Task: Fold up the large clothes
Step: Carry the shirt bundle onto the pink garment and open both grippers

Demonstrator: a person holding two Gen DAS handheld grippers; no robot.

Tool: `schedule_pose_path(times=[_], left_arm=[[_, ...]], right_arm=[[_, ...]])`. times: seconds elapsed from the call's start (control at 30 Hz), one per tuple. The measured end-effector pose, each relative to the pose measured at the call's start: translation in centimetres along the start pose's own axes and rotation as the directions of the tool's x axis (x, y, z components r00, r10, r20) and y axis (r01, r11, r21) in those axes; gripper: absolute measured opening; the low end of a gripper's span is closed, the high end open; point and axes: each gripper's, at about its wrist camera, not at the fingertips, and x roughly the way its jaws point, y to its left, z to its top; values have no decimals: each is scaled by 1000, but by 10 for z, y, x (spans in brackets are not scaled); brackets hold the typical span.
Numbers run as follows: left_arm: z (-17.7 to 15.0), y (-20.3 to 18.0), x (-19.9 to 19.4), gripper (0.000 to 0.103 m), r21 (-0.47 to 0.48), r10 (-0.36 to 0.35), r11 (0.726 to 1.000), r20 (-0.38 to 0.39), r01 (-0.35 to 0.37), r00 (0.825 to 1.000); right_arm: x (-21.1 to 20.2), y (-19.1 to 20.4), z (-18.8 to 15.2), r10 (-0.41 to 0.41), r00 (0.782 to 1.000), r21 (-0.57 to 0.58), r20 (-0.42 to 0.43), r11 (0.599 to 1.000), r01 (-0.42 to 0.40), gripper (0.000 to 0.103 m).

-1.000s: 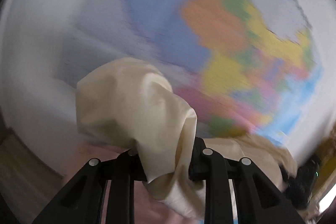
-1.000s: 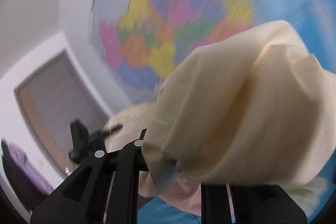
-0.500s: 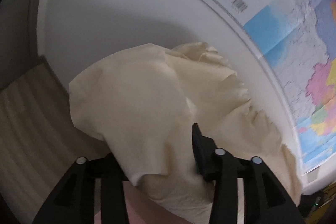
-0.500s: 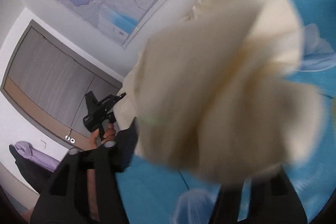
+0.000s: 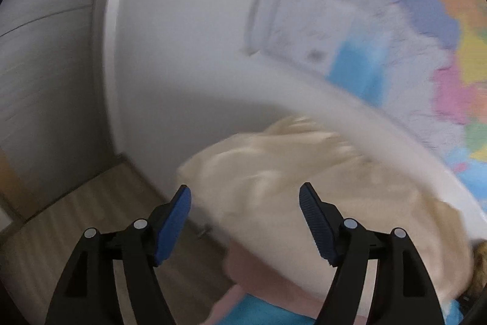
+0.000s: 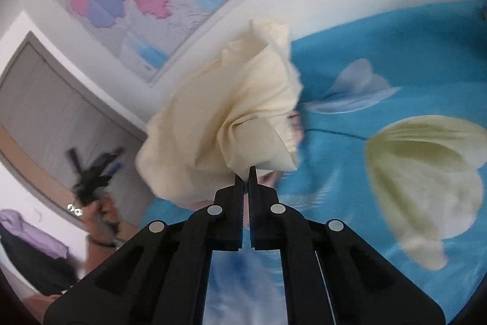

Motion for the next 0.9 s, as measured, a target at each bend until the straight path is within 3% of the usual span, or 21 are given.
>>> schedule_pose_path(times=[0.1, 0.17, 0.2, 0.23, 0.27, 0.4, 0.43, 0.5, 0.67, 0.77, 0.9], left_arm=[[-12, -41, -2, 71, 101, -154, 982, -57, 159, 986], [-24, -66, 15, 70, 162, -149, 972, -120, 168, 981], [-29, -71, 23, 69, 175, -146, 969, -147, 171, 978], [-34, -77, 30, 69, 191, -131, 968, -166, 162, 977], [-37, -77, 31, 70, 204, -115, 968, -155, 146, 981], [-35, -74, 24, 71, 192, -145, 966, -152, 173, 978], [-35, -74, 23, 71, 187, -154, 966, -146, 180, 977], [-36, -82, 17, 72, 213, -178, 955, -138, 205, 974], [-56, -102, 44, 80, 270, -155, 940, -208, 209, 966], [-60, -101, 55, 83, 266, -161, 938, -232, 222, 959], [-60, -102, 48, 83, 268, -146, 942, -211, 201, 967]], right_arm=[[22, -15, -2, -82, 995, 29, -50, 996, 83, 2], [38, -20, 1, -117, 987, 89, -110, 988, 127, 8], [37, -18, 0, -131, 986, 77, -104, 987, 140, 16], [31, -13, -1, -167, 982, 48, -91, 984, 171, 29], [21, -6, -1, -206, 977, 12, -58, 978, 207, 37], [-20, 34, 2, -209, 975, -127, 79, 968, 218, 40], [-23, 48, 4, -201, 974, -179, 106, 959, 218, 46], [-18, 80, 6, -208, 963, -309, 172, 917, 253, 53], [47, 66, 16, -273, 960, -343, 58, 898, 275, 50], [69, 36, 19, -223, 974, -201, -32, 956, 212, 51], [60, 34, 17, -219, 975, -161, -24, 964, 213, 55]])
